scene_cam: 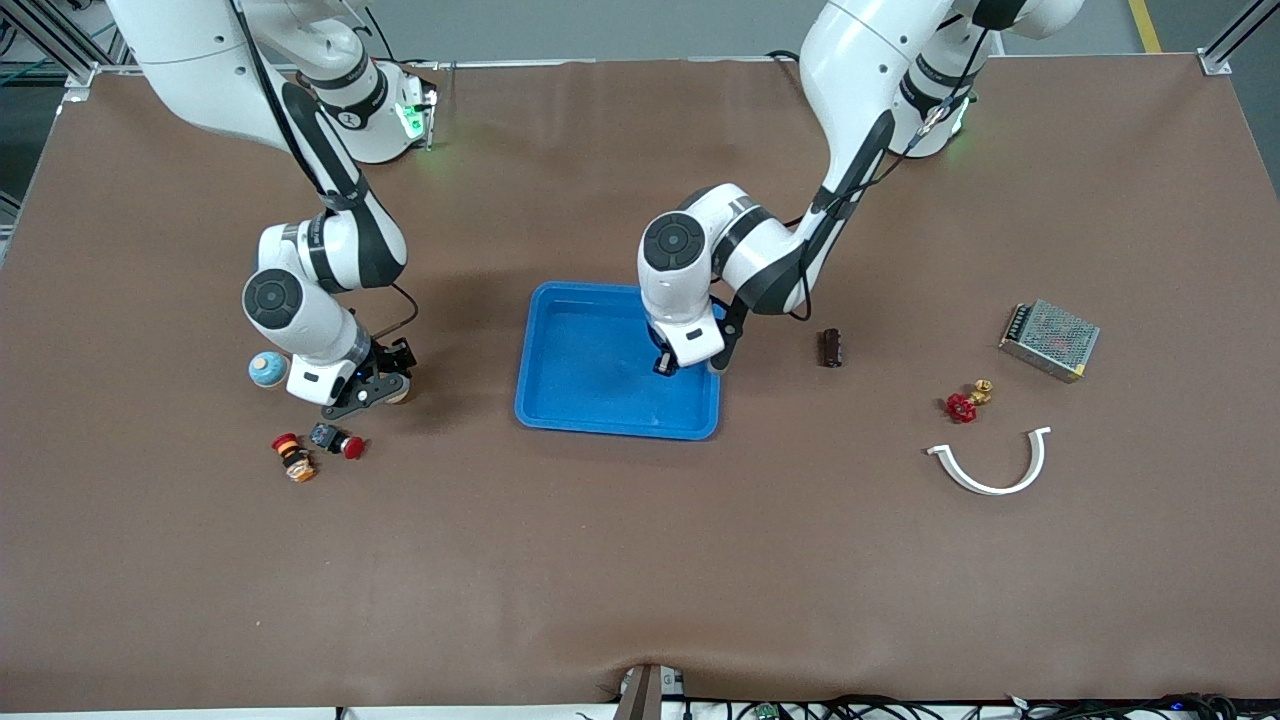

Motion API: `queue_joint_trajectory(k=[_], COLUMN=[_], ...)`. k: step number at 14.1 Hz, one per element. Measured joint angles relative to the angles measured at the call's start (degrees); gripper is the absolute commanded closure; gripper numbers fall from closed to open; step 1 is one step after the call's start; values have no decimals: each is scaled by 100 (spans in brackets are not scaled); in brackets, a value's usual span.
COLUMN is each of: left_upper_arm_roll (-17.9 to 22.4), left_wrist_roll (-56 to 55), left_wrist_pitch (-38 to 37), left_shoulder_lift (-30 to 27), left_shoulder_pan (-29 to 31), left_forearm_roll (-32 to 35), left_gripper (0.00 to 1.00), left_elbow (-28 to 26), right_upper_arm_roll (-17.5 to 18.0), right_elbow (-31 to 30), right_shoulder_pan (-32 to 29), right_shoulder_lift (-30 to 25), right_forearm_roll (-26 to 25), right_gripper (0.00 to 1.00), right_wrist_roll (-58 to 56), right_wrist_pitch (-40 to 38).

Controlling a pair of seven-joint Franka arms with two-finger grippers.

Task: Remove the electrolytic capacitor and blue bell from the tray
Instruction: 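Carry the bell beside the first bell while the left gripper lifts the capacitor, then release the bell and retract the right arm while the left gripper carries the capacitor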

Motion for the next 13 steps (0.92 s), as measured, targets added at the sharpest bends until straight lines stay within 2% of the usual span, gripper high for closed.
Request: queue_joint_trajectory(k=[2, 3, 4, 5, 6, 11, 13], left_upper_arm_roll=[-8, -8, -8, -8, -8, 10, 11], left_wrist_roll=[1115, 1632, 2094, 2499, 2894, 4630, 5476], left_wrist_pitch=[-301, -385, -451, -517, -581, -774, -1027], left_shoulder_lift=[-132, -187, -227, -249, -257, -323, -442], left_shoulder_pan=[1, 2, 3, 6, 11, 207, 445], left_forearm_roll=[0, 0, 0, 0, 0, 0, 0], left_gripper=[100, 100, 100, 100, 100, 100, 100], left_elbow=[17, 18, 18, 17, 17, 17, 15], right_upper_arm_roll=[0, 0, -1, -4, -7, 3, 1], right_elbow=[-4, -4, -5, -5, -5, 47, 227], right_shoulder_pan=[0, 0, -1, -2, -3, 0, -1], right_shoulder_lift=[18, 26, 38, 57, 81, 50, -162], right_forearm_roll=[0, 0, 0, 0, 0, 0, 0], right_gripper=[51, 43, 32, 6, 0, 0, 0], right_wrist_roll=[-1, -1, -1, -1, -1, 2, 7], right_wrist_pitch=[19, 24, 37, 65, 102, 16, -547])
